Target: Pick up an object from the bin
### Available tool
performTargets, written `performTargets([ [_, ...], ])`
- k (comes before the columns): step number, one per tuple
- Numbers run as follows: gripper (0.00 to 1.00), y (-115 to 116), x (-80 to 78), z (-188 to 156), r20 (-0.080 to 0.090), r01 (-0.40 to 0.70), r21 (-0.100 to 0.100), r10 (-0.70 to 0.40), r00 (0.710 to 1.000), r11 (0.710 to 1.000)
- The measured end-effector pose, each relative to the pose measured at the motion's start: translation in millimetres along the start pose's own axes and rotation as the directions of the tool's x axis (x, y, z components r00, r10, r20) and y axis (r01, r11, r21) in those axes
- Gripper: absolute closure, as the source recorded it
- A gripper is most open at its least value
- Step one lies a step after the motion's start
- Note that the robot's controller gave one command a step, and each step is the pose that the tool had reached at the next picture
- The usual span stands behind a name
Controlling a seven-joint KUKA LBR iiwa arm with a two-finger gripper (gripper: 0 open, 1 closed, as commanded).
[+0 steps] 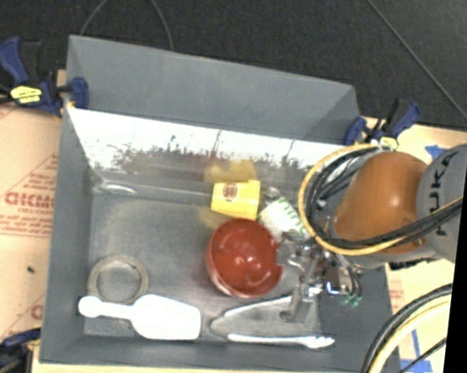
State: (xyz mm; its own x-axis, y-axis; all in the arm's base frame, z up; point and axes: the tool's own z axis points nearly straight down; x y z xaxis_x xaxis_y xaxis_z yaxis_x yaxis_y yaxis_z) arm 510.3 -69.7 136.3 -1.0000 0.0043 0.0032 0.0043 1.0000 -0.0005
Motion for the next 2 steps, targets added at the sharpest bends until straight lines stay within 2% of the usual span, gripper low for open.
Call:
performTargets([
  [1,0.0,0.5,-1.8,-4.1,0.007,0.005,0.001,-0.005,1.0,1.0],
  [2,0.0,22.0,-55.4,65.4,-0.002,0.205,-0.001,-0.205,0.979,0.979],
])
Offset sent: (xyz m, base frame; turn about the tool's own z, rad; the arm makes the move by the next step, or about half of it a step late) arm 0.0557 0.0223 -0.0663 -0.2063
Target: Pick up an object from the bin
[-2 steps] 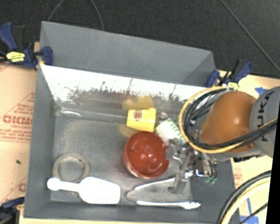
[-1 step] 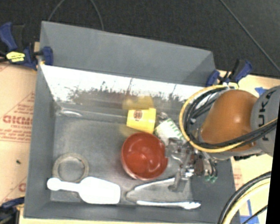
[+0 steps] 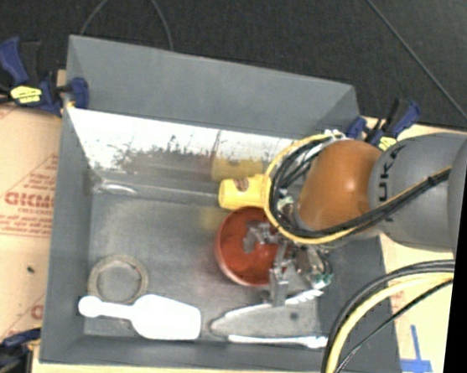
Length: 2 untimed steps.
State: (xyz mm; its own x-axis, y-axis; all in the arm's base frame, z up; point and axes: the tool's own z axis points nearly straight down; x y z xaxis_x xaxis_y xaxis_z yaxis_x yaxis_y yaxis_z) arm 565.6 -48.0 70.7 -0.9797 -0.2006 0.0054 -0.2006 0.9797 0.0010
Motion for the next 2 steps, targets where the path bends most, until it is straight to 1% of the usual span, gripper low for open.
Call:
performTargets([
  [1,0.0,17.7,2.6,-1.8,0.017,0.099,0.008,-0.099,0.995,0.995],
  [2,0.0,2.1,-0.6,-1.5,0.002,0.009,-0.003,-0.009,1.0,1.0],
])
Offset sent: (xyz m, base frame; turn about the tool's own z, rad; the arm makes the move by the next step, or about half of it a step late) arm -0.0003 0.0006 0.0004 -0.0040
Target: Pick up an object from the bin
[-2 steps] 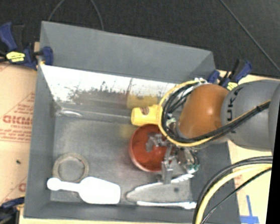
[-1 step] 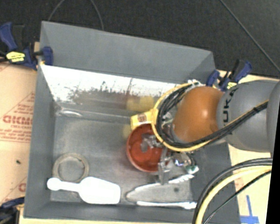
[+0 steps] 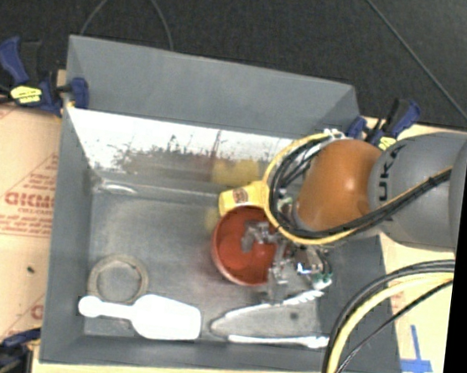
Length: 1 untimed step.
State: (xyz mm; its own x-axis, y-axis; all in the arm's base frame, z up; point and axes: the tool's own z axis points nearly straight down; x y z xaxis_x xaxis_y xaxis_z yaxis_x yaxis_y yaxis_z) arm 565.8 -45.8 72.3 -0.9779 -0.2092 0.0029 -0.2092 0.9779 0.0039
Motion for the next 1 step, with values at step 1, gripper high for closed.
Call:
performTargets([
  [1,0.0,11.9,1.7,-1.7,0.017,0.081,0.013,-0.081,0.997,0.997],
])
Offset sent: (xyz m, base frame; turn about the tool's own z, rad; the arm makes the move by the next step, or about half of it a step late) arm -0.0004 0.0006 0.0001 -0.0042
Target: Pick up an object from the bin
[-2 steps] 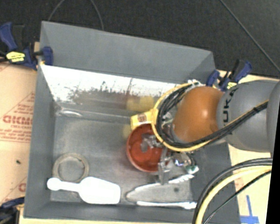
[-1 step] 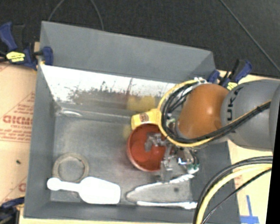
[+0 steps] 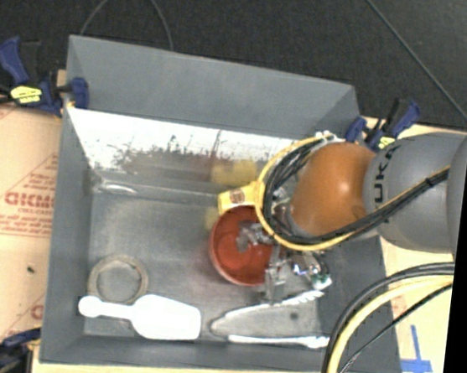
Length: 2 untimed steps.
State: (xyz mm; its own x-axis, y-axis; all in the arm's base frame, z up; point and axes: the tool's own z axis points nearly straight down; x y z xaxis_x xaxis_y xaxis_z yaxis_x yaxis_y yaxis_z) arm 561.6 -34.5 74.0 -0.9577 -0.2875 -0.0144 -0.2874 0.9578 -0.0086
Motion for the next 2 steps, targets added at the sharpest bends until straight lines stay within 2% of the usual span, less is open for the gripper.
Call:
performTargets([
  [1,1.0,-11.9,-0.2,-1.7,-0.025,-0.073,-0.012,0.072,0.997,0.997],
  [2,1.0,-11.9,-0.2,-1.7,-0.025,-0.072,-0.012,0.072,0.997,0.997],
])
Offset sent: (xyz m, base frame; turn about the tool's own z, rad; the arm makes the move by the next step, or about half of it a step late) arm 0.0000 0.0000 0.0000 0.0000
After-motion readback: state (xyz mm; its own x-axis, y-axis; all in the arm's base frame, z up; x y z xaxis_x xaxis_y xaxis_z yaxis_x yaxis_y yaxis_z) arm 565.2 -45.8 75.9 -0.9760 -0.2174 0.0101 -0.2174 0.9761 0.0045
